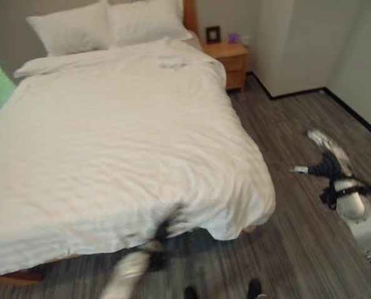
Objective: Making the bed.
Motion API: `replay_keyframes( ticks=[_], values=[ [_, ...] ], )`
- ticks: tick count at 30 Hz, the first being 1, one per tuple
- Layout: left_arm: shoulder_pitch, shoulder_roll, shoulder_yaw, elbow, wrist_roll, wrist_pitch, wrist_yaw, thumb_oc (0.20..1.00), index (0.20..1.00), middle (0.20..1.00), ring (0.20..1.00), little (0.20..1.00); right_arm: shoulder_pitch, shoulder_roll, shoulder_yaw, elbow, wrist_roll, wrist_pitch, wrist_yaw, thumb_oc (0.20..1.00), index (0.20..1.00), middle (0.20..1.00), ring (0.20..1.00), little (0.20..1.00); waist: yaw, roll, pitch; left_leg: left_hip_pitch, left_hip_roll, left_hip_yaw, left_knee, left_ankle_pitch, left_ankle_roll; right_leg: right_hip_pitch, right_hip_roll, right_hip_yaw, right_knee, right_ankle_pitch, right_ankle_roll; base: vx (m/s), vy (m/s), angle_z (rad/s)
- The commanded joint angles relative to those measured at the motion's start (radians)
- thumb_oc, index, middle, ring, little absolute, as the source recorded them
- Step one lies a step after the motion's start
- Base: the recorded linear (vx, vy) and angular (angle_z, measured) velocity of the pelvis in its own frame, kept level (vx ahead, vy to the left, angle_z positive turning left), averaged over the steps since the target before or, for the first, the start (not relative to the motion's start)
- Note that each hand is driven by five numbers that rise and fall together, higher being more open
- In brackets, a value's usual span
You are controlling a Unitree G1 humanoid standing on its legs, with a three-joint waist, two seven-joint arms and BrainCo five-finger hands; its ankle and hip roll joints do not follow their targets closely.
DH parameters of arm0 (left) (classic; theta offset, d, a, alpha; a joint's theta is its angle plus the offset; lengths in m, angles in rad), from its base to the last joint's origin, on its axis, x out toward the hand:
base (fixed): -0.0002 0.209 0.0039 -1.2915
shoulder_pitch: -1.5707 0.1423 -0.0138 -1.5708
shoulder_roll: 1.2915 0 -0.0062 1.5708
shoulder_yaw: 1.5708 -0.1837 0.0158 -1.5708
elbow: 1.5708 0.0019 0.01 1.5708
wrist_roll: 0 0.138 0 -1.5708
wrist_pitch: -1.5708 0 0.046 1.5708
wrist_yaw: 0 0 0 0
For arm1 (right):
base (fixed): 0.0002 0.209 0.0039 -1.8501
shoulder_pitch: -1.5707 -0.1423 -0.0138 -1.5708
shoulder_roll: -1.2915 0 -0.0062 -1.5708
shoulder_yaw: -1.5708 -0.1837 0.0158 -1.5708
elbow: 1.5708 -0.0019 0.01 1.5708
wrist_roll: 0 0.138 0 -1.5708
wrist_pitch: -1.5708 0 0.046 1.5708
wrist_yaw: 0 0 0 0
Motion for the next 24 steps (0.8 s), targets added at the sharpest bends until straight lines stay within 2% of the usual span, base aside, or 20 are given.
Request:
replay_keyframes(
  ticks=[1, 3, 4, 5, 6, 7, 10, 11, 12, 17, 20, 21, 24],
  values=[
    [-0.105, -0.025, -0.068, -0.069, -0.122, -0.048, 0.028, 1.000, 1.000, 1.000, 1.000, 1.000, -0.195, 0.070, 0.035, 0.000, 0.318, -0.102, -0.005, 0.200, 0.200, 0.200, 0.200, 0.200, 0.071, -0.084, 0.066, -0.002, 0.024, -0.039, 0.010, -0.013, -0.033, 0.020, -0.086, -0.027, -0.048, 0.054, 0.053, -0.07, 0.009, 0.59],
    [-0.097, -0.038, -0.006, -0.038, -0.151, -0.059, 0.047, 1.000, 1.000, 1.000, 1.000, 1.000, -0.212, 0.103, 0.023, 0.043, 0.406, -0.111, 0.006, 0.200, 0.200, 0.200, 0.200, 0.200, 0.101, -0.084, 0.078, -0.025, 0.019, -0.063, 0.010, -0.004, -0.035, 0.019, -0.092, -0.053, -0.048, 0.054, 0.054, -0.04, 0.006, 0.46],
    [-0.097, -0.038, -0.005, -0.038, -0.151, -0.059, 0.047, 1.000, 1.000, 1.000, 1.000, 1.000, -0.213, 0.103, 0.024, 0.045, 0.407, -0.112, 0.006, 0.200, 0.200, 0.200, 0.200, 0.200, 0.099, -0.084, 0.077, -0.026, 0.019, -0.065, 0.010, -0.004, -0.035, 0.019, -0.092, -0.055, -0.048, 0.054, 0.054, -0.05, 0.029, 0.53],
    [-0.087, -0.051, 0.056, -0.008, -0.171, -0.071, 0.062, 1.000, 1.000, 1.000, 1.000, 1.000, -0.235, 0.129, 0.014, 0.077, 0.482, -0.124, 0.016, 0.200, 0.200, 0.200, 0.200, 0.200, 0.131, -0.079, 0.094, -0.050, 0.015, -0.083, 0.010, 0.006, -0.041, 0.013, -0.097, -0.081, -0.048, 0.056, 0.056, -0.06, 0.029, 0.71],
    [-0.083, -0.058, 0.076, 0.009, -0.180, -0.075, 0.069, 1.000, 1.000, 1.000, 1.000, 1.000, -0.252, 0.134, 0.012, 0.095, 0.509, -0.132, 0.015, 0.200, 0.200, 0.200, 0.200, 0.200, 0.146, -0.076, 0.101, -0.067, 0.012, -0.094, 0.010, 0.012, -0.044, 0.008, -0.100, -0.091, -0.048, 0.057, 0.058, -0.06, 0.030, 0.44],
    [-0.084, -0.058, 0.077, 0.009, -0.180, -0.075, 0.069, 1.000, 1.000, 1.000, 1.000, 1.000, -0.254, 0.134, 0.012, 0.096, 0.510, -0.133, 0.015, 0.200, 0.200, 0.200, 0.200, 0.200, 0.145, -0.076, 0.101, -0.068, 0.012, -0.096, 0.010, 0.012, -0.044, 0.007, -0.100, -0.093, -0.048, 0.057, 0.058, -0.06, 0.019, 0.37],
    [-0.064, -0.077, 0.106, 0.060, -0.202, -0.082, 0.070, 1.000, 1.000, 1.000, 1.000, 1.000, -0.322, 0.162, -0.008, 0.145, 0.605, -0.162, 0.019, 0.200, 0.200, 0.200, 0.200, 0.200, 0.186, -0.061, 0.126, -0.126, 0.008, -0.124, 0.010, 0.032, -0.055, -0.023, -0.110, -0.123, -0.048, 0.063, 0.058, -0.06, 0.027, 0.31],
    [-0.060, -0.074, 0.099, 0.071, -0.198, -0.081, 0.066, 1.000, 1.000, 1.000, 1.000, 1.000, -0.346, 0.176, -0.016, 0.154, 0.630, -0.177, 0.012, 0.200, 0.200, 0.200, 0.200, 0.200, 0.196, -0.057, 0.128, -0.129, 0.013, -0.137, 0.010, 0.014, -0.066, -0.024, -0.108, -0.115, -0.048, 0.044, 0.067, 0.03, 0.006, 0.20],
    [-0.061, -0.072, 0.088, 0.075, -0.199, -0.085, 0.065, 1.000, 1.000, 1.000, 1.000, 1.000, -0.374, 0.187, -0.021, 0.169, 0.665, -0.198, 0.006, 0.200, 0.200, 0.200, 0.200, 0.200, 0.202, -0.053, 0.140, -0.147, 0.012, -0.141, 0.010, 0.018, -0.068, -0.036, -0.109, -0.117, -0.048, 0.047, 0.067, -0.01, 0.004, 0.20],
    [-0.108, -0.066, 0.037, 0.107, -0.205, -0.112, 0.091, 1.000, 1.000, 1.000, 1.000, 1.000, -0.479, 0.267, -0.072, 0.365, 0.927, -0.256, -0.006, 0.200, 0.200, 0.200, 0.200, 0.200, 0.208, -0.015, 0.206, -0.243, 0.001, -0.150, 0.010, 0.046, -0.078, -0.141, -0.119, -0.102, -0.048, 0.074, 0.069, -0.13, 0.050, 0.11],
    [-0.142, -0.076, 0.017, 0.115, -0.213, -0.123, 0.102, 1.000, 1.000, 1.000, 1.000, 1.000, -0.522, 0.254, -0.088, 0.539, 1.009, -0.237, 0.005, 0.200, 0.200, 0.200, 0.200, 0.200, 0.213, -0.006, 0.218, -0.298, 0.006, -0.131, 0.010, 0.058, -0.083, -0.208, -0.122, -0.082, -0.048, 0.085, 0.072, -0.13, 0.081, -0.03],
    [-0.171, -0.100, 0.007, 0.119, -0.226, -0.122, 0.105, 1.000, 1.000, 1.000, 1.000, 1.000, -0.506, 0.260, -0.102, 0.636, 1.012, -0.210, -0.004, 0.200, 0.200, 0.200, 0.200, 0.200, 0.207, 0.005, 0.234, -0.326, 0.004, -0.122, 0.010, 0.061, -0.085, -0.239, -0.128, -0.075, -0.048, 0.089, 0.078, -0.15, 0.092, -0.15],
    [-0.202, -0.124, -0.006, 0.137, -0.230, -0.117, 0.110, 1.000, 1.000, 1.000, 1.000, 1.000, -0.461, 0.278, -0.107, 0.672, 0.997, -0.185, 0.002, 0.200, 0.200, 0.200, 0.200, 0.200, 0.192, 0.008, 0.238, -0.341, -0.001, -0.121, 0.010, 0.060, -0.081, -0.255, -0.136, -0.068, -0.048, 0.093, 0.082, -0.07, 0.081, -0.14]
  ],
)
